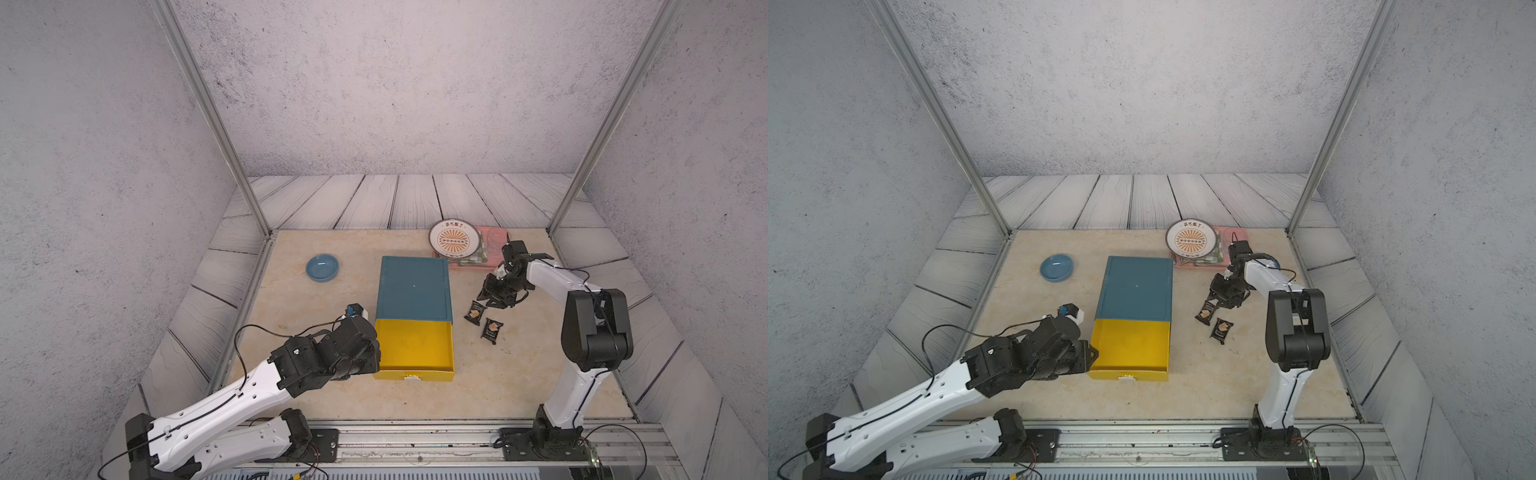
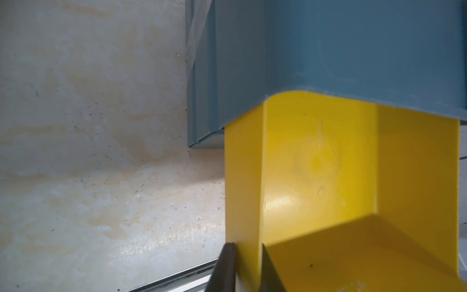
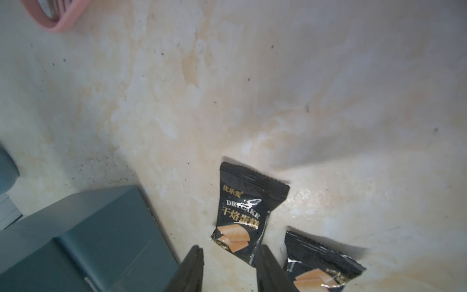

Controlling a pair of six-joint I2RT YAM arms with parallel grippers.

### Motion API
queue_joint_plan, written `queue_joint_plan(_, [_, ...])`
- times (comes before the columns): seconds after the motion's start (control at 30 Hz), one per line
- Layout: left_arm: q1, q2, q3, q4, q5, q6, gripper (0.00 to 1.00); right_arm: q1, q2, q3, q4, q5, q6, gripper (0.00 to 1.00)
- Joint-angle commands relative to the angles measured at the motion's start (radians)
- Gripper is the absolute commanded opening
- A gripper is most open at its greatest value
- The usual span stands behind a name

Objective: Take the cookies out of the drawer
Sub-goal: Place the cookie at the center of the board, then close the drawer in the storage box.

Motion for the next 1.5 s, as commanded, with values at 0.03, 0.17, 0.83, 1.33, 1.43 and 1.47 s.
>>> queue_joint_plan(0.03, [0.005, 0.017, -0.007, -0.042, -0.044, 0.004, 0.17, -0.005, -0.061, 0.064, -0.056, -0.005, -0.038, 0.41])
queue_joint_plan(0.17, [0.006, 0.013, 0.0, -0.034, -0.053, 0.005, 0.17, 0.009, -0.177, 0.126, -0.105, -0.064, -0.064, 0.42])
queue_joint_plan(0.83, [0.007, 0.032, 0.043, -0.003, -0.093, 0.022, 0.21, 0.427, -0.323, 0.263, -0.345, 0.078, -0.139, 0.45])
queue_joint_plan(1.33, [0.007, -0.013, 0.049, -0.01, -0.136, -0.003, 0.59, 0.462, -0.234, 0.27, -0.368, 0.113, -0.157, 0.45])
queue_joint_plan(1.43, [0.007, -0.049, 0.054, -0.038, -0.151, -0.014, 0.67, 0.462, -0.229, 0.274, -0.366, 0.117, -0.155, 0.45])
queue_joint_plan(1.47, [0.007, -0.066, 0.059, -0.046, -0.154, -0.015, 0.69, 0.462, -0.227, 0.279, -0.37, 0.119, -0.155, 0.45])
